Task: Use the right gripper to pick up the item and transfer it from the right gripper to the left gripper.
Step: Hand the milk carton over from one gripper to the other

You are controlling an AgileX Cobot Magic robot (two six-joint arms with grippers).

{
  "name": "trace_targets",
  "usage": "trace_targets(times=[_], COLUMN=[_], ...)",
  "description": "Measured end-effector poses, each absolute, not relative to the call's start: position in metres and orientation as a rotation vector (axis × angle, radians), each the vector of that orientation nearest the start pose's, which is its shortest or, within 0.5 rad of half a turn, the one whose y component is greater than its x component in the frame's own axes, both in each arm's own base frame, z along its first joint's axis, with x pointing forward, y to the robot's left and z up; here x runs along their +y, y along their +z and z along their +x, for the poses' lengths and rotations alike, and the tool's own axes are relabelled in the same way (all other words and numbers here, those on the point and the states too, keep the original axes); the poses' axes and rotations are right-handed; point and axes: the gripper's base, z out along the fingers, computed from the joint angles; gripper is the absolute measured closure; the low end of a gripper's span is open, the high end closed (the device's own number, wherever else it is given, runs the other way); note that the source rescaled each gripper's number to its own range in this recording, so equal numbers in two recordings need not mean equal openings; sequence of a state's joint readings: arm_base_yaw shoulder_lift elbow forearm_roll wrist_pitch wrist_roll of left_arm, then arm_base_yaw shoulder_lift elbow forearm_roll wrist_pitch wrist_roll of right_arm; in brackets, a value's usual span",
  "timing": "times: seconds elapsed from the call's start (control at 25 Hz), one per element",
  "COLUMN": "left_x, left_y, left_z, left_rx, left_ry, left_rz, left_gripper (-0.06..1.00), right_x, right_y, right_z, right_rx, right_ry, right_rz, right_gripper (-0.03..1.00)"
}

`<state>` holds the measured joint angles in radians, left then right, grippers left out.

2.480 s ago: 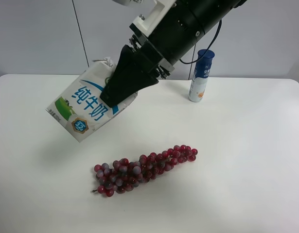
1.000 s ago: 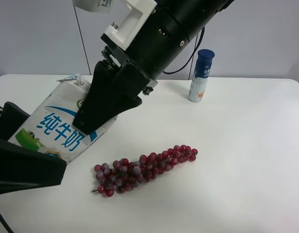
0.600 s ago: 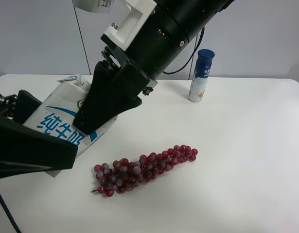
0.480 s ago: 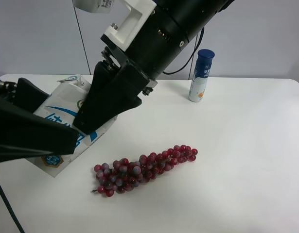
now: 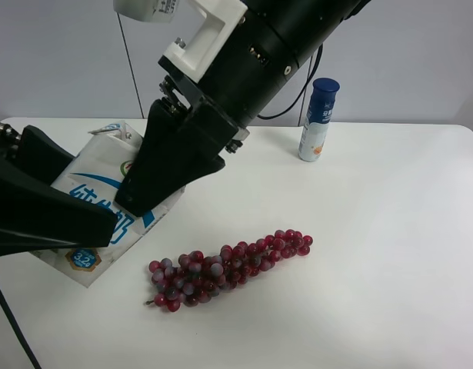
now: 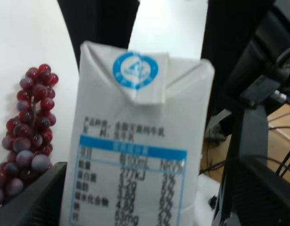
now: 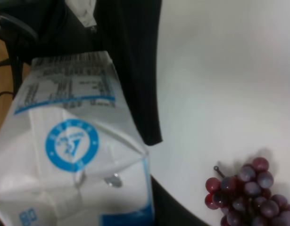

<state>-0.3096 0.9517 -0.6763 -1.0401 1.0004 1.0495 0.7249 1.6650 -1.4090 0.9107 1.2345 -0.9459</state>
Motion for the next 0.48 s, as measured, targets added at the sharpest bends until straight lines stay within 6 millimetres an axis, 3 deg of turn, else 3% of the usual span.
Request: trace_targets(times=[0.48], left_x=[-0.1075], left_y=[0.2968], left_z=[0.1303], left_rx=[2.077], left_ry=[-0.891], left_rz=[1.112], left_gripper=[0.49], right_x=[0.2742], right_y=[0.3231], right_z=[0.2073], right_rx=[1.982], right_ry=[1.206], right_rz=[-1.724], right_gripper=[0.97])
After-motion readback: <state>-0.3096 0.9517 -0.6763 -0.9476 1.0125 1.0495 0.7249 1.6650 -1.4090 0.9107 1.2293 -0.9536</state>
